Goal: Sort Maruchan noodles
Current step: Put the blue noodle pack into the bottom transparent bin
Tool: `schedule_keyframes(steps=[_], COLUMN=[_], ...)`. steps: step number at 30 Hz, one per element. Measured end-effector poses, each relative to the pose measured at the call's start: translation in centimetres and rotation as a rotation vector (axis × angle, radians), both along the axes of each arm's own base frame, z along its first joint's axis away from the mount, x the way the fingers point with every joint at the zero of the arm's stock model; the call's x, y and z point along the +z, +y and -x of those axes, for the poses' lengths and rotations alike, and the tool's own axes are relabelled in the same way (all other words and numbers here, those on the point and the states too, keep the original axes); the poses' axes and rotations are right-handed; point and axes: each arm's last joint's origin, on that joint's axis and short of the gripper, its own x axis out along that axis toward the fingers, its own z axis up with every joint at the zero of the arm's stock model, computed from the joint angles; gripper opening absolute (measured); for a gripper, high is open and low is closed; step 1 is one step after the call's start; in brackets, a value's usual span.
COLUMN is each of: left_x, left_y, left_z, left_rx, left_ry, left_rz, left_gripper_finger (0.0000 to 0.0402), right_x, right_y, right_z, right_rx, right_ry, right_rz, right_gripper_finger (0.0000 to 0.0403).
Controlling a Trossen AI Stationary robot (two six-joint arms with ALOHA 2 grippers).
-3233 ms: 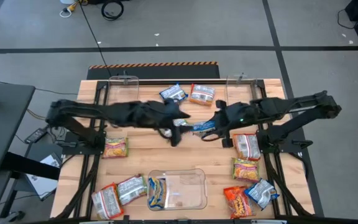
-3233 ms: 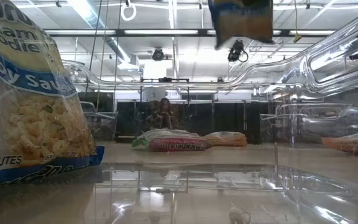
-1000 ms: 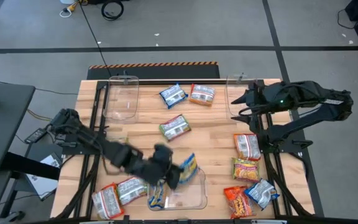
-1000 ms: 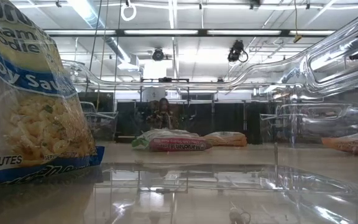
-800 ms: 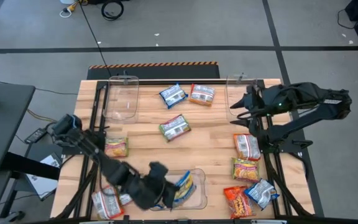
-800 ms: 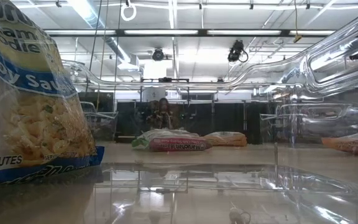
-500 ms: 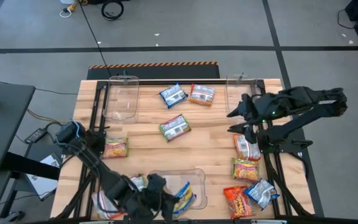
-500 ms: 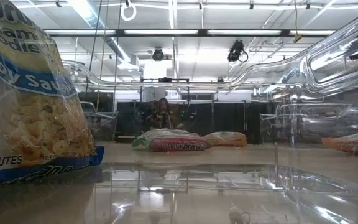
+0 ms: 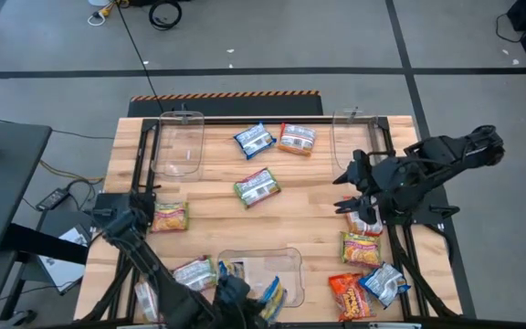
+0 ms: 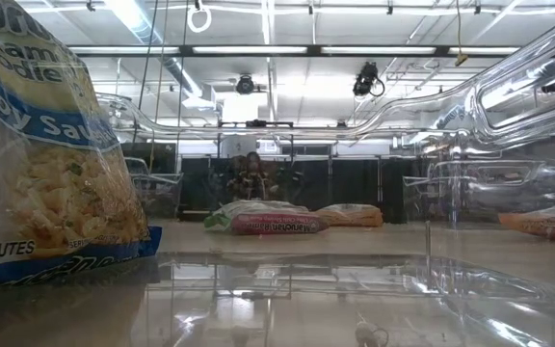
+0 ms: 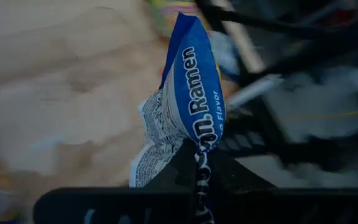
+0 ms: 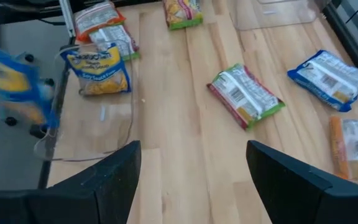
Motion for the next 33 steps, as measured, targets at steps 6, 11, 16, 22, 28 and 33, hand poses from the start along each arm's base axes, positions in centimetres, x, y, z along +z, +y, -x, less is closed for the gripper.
schedule_keyframes(steps=[6,11,16,22,28,33], left_x=[-3.1,-3.9,-5.4,-8.1,-8.5,-8.6], left_y=[1.5,2.6,2.7,2.8,3.7,3.9], left_z=[0.2,0.7,0.0,-0.8,-1.4,-1.5], left_rx=[0.155,0.237,0.269,0.329,0.332,0.318], left_ry=[0.147,0.209,0.271,0.348,0.425,0.501], left_rz=[-0.085,-0.112,-0.073,-0.061,-0.062,-0.014], left_gripper_finger=[0.0011,0.0011,0.0011,0.0011,0.0011,0.0033], right_x=[-0.1,-0.1,-0.1,-0.1,-0.1,-0.1], right_y=[0.8,1.5,2.0,2.4,2.7,2.9], right_z=[0.2,0.5,0.8,1.0,1.2,1.3], right_rx=[0.0,0.007,0.01,-0.006,-0.012,-0.007], right_ry=[0.008,0.014,0.018,0.017,0.021,0.022], right_rz=[-0.045,-0.084,-0.112,-0.127,-0.151,-0.158], right_gripper_finger=[0.0295,0.0295,0.0295,0.0295,0.0295,0.0295])
